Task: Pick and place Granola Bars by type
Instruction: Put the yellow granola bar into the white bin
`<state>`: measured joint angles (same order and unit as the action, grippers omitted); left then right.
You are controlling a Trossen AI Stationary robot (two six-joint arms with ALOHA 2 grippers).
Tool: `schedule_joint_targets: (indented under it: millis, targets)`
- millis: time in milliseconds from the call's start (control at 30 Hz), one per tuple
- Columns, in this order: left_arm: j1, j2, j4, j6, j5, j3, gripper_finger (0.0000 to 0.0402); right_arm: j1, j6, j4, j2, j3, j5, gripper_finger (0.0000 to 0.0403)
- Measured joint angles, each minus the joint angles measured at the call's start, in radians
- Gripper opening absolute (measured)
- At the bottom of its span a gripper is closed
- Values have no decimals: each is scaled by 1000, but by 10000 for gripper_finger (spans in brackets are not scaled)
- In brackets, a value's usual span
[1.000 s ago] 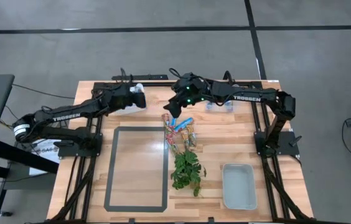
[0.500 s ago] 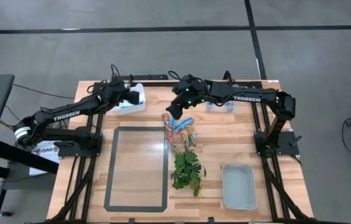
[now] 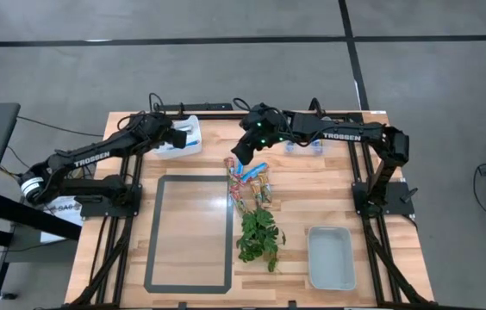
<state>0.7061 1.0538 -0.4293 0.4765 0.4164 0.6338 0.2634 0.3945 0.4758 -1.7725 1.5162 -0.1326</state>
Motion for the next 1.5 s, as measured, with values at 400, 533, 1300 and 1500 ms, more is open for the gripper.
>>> schedule_joint_targets:
  millis: [400, 533, 1300, 1500]
  targets:
    - [1, 0, 386, -100, -436, 0, 183, -7, 189, 337, 0, 0, 1, 244]
    - [1, 0, 629, -114, -753, 0, 183, -30, 192, 442, 0, -1, 34, 244]
    - [-241, 0, 1270, 359, -1251, 2, 182, -225, 332, 559, -295, -4, 162, 243]
    - [-252, 0, 1242, 358, -1249, 2, 182, -224, 332, 513, -323, -6, 131, 243]
